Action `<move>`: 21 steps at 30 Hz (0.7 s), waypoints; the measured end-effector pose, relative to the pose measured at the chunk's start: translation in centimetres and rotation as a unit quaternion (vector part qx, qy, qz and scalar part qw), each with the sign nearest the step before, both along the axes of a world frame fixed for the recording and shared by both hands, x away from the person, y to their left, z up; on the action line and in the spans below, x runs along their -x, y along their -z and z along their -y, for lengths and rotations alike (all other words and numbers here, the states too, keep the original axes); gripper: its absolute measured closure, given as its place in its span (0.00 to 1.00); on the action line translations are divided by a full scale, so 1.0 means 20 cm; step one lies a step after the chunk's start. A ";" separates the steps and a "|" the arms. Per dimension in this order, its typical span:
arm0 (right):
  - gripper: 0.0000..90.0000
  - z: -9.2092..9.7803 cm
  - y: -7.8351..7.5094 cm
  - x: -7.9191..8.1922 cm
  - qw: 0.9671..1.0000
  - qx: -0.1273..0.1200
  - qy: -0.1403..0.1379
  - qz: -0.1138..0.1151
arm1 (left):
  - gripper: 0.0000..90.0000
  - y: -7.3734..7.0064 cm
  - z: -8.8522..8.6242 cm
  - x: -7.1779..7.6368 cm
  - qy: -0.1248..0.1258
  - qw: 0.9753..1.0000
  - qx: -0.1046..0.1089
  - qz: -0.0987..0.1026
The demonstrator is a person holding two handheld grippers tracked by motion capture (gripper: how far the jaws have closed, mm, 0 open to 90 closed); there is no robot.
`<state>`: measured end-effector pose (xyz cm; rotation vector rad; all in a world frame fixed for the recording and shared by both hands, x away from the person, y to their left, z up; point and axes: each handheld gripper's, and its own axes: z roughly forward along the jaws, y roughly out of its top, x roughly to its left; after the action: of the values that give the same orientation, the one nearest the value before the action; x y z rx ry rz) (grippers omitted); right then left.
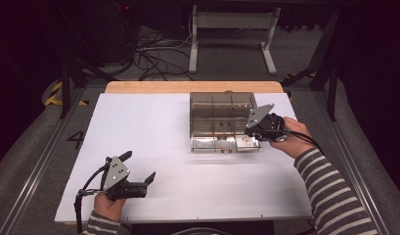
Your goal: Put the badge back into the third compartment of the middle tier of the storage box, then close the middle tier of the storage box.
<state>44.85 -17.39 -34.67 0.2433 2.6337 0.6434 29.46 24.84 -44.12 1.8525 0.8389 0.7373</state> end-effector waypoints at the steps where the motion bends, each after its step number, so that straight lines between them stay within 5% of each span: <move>1: 1.00 0.00 -0.01 0.01 1.000 -0.001 -0.003 0.001 | 0.02 0.00 0.00 0.00 0.000 1.000 0.001 -0.001; 21: 1.00 -0.02 0.03 0.11 0.999 -0.038 0.009 0.023 | 0.02 0.00 0.00 0.00 0.003 1.000 -0.004 0.000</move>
<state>42.57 -16.92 -35.19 0.2715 2.5627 0.7361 29.54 24.80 -44.10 1.8605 0.8316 0.7380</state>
